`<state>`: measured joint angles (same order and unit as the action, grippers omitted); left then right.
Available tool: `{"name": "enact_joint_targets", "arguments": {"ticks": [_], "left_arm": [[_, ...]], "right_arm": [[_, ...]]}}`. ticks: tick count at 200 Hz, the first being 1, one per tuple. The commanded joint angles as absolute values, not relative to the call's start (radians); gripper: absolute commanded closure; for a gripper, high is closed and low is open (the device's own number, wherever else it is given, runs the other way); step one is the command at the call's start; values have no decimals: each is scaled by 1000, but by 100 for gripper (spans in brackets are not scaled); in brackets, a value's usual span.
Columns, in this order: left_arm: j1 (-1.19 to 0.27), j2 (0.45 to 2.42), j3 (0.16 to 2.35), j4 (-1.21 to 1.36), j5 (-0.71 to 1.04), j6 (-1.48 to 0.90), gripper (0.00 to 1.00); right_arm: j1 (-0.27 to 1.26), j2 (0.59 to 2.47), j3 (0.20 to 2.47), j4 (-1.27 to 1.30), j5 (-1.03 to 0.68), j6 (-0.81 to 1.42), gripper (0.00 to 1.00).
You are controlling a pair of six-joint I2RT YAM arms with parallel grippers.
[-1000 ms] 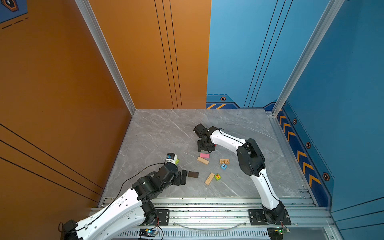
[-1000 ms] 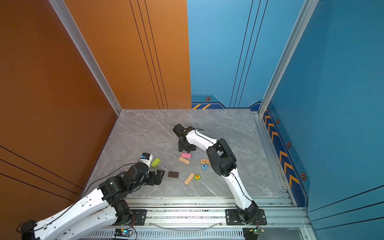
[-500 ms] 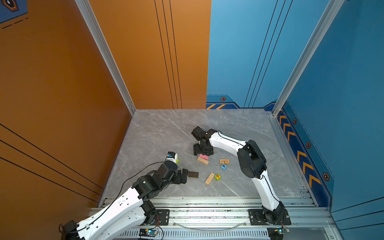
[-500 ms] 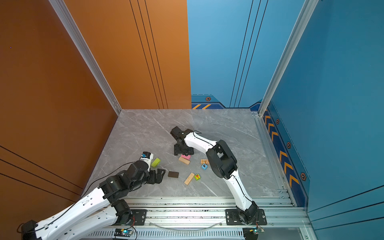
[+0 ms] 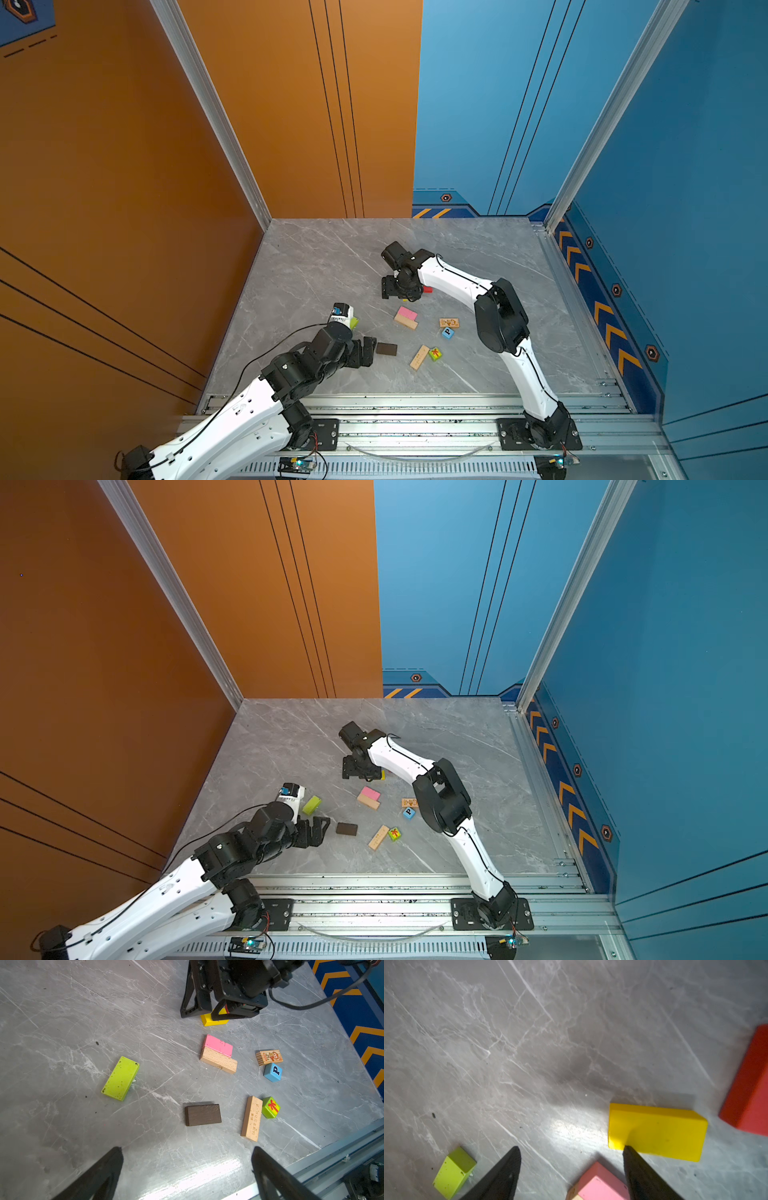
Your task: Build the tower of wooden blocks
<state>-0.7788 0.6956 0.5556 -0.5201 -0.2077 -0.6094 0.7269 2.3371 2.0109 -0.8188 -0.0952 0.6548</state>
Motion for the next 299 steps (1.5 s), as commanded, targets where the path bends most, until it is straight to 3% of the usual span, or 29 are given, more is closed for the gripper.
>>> {"name": "enact_joint_targets", "arguments": {"ticks": [1, 158, 219, 299], "left_arm": [[-767, 695, 569, -530, -214, -602, 2], [-763, 692, 572, -497, -202, -591, 2], [-753, 821, 678, -473, -181, -536, 2], [-820, 583, 530, -558, -266, -695, 2]], "right_arm": [[718, 2373, 2056, -846, -120, 655, 21], [762, 2200, 1921, -854, -67, 589, 19], [764, 2191, 1994, -865, -101, 570, 18], [757, 2179, 1832, -807, -98, 555, 18]]}}
